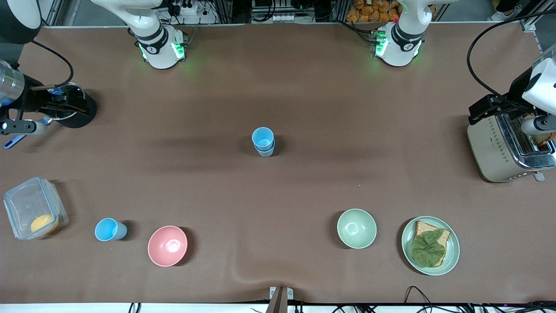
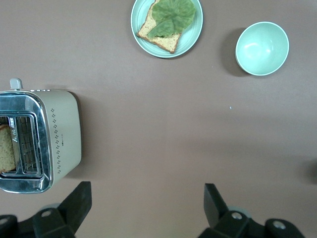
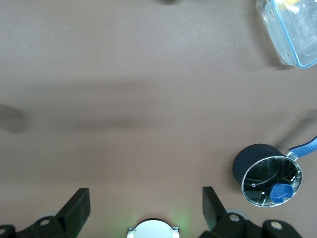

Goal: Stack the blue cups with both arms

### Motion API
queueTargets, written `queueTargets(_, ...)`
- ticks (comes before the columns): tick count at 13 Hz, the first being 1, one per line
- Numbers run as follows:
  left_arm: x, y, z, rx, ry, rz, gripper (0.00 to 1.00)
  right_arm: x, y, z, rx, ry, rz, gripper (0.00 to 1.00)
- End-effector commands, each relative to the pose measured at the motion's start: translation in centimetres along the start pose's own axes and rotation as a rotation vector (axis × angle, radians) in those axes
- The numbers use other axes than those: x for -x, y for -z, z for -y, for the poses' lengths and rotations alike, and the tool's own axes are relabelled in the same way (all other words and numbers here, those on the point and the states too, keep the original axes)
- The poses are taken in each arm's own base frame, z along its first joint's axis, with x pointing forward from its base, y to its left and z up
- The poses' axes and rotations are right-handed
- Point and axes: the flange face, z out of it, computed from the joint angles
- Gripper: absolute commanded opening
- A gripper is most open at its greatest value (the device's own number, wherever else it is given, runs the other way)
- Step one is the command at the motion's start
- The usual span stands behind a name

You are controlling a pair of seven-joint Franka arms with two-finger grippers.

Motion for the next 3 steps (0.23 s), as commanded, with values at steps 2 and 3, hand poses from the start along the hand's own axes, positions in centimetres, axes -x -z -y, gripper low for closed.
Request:
queueTargets(2, 0.16, 0.72, 0.04, 0.015, -0.012, 0.005, 1.0, 0.38, 0.39, 0.16, 0.018, -0.041, 0.003, 1.0)
queueTargets(3, 0.13, 0.72, 0.18, 0.018, -0.009, 0.005, 1.0, 0.35, 0.3, 0.24, 0.019, -0.05, 0.006, 1.0)
